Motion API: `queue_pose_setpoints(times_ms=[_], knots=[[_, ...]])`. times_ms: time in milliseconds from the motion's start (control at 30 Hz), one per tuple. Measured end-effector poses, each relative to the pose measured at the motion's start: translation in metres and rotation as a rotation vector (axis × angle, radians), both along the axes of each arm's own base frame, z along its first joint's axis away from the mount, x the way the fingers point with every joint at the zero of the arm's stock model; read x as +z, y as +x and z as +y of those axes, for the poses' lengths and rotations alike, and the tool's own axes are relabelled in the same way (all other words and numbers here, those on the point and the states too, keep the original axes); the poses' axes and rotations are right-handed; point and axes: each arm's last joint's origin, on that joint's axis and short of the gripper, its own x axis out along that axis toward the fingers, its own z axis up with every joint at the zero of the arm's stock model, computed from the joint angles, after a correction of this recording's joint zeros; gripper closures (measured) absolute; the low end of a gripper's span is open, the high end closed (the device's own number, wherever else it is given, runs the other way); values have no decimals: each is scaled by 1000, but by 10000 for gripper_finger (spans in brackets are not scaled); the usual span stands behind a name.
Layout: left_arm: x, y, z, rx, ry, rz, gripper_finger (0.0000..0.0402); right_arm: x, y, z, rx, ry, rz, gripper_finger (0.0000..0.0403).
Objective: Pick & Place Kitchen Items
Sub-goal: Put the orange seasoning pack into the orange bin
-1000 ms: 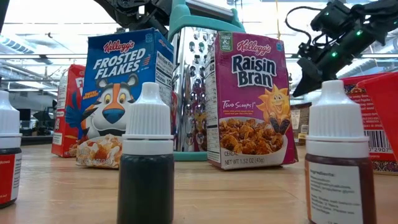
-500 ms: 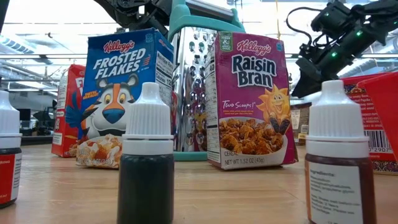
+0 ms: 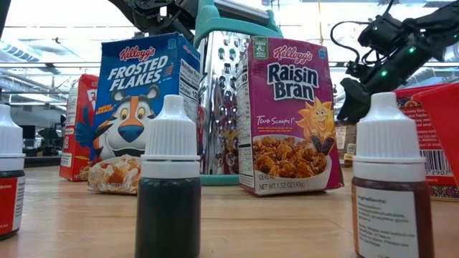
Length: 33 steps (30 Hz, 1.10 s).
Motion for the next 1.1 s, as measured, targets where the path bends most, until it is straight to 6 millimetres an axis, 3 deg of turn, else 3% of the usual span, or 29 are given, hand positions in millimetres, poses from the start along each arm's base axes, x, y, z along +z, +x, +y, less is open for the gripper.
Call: queue_pose_setpoints(times_ms=[400, 567, 767, 1100], knots=[[0, 0, 0, -4, 4, 4, 144, -21, 2, -5, 37, 22, -44, 206], [0, 0, 0, -4, 4, 4, 144, -27, 3, -5, 38, 43, -22, 266], [0, 0, 0, -4, 4, 5, 144, -26, 4, -7, 40, 28, -33, 388], [0, 0, 0, -4, 4, 5, 144, -24, 6, -6, 65, 34, -52, 402]])
